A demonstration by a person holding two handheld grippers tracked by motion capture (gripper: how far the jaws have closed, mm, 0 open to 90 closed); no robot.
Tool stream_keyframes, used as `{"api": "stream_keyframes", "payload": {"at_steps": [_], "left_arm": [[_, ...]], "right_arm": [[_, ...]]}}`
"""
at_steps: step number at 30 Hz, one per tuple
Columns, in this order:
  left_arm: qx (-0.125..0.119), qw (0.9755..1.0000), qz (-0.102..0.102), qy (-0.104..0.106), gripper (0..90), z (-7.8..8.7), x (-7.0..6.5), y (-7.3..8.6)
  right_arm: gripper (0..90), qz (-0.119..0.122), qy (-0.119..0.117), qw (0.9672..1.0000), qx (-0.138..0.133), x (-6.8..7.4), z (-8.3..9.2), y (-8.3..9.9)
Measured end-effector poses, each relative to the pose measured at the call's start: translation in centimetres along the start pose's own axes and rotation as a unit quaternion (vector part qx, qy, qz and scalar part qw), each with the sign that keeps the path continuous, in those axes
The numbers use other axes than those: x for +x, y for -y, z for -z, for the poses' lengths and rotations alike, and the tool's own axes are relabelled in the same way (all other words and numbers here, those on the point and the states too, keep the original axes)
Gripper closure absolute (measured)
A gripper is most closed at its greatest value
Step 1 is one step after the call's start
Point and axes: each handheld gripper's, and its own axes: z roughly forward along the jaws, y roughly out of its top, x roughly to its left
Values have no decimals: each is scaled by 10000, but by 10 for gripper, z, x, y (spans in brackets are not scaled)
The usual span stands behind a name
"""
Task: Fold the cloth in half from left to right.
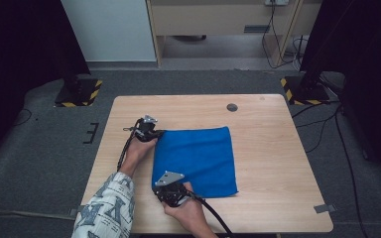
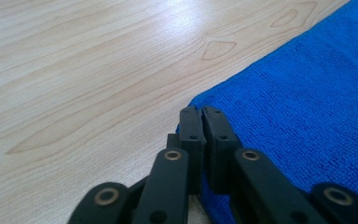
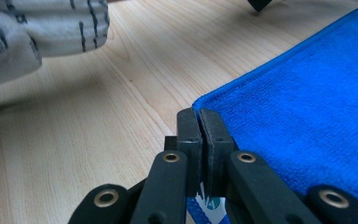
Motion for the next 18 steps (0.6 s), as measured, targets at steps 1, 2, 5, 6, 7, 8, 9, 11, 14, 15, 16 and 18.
{"api": "stream_keyframes", "payload": {"at_steps": [1, 2, 5, 6, 7, 8, 9, 11, 14, 15, 16, 18], "left_arm": [[10, 10000, 38, 6, 878, 0, 0, -1], [-9, 10000, 66, 22, 880, 0, 0, -1], [-126, 9998, 152, 49, 884, 4, -2, -5], [-152, 9998, 142, 71, 885, 6, -3, -7], [-183, 9997, 128, 76, 885, 8, -4, -9], [-199, 9997, 94, 89, 885, 10, -6, -11], [-262, 9996, 77, 106, 886, 13, -8, -15], [-303, 9995, 33, 95, 886, 17, -10, -18], [-379, 9992, 68, 101, 887, 23, -13, -23], [-325, 9994, 62, 118, 887, 25, -13, -25], [-341, 9993, 43, 117, 887, 27, -14, -27], [-386, 9991, 43, 139, 887, 31, -15, -30]], "right_arm": [[879, -11, -11, 10000, -11, 0, 1, 0], [880, -11, -23, 10000, -18, 0, 2, -1], [880, 27, -18, 10000, -67, 1, 4, -3], [880, 26, -7, 9999, -98, 1, 5, -4], [880, 16, -11, 9999, -126, 1, 6, -5], [880, 13, -7, 9999, -143, 1, 7, -6], [880, 44, 10, 9999, -140, 1, 8, -6], [880, 66, 31, 9999, -149, 1, 9, -8], [881, 85, 59, 9998, -159, 2, 13, -10], [881, 86, 64, 9998, -177, 2, 14, -11], [881, 95, 79, 9997, -198, 3, 16, -12], [881, 107, 113, 9996, -236, 4, 19, -14]]}}
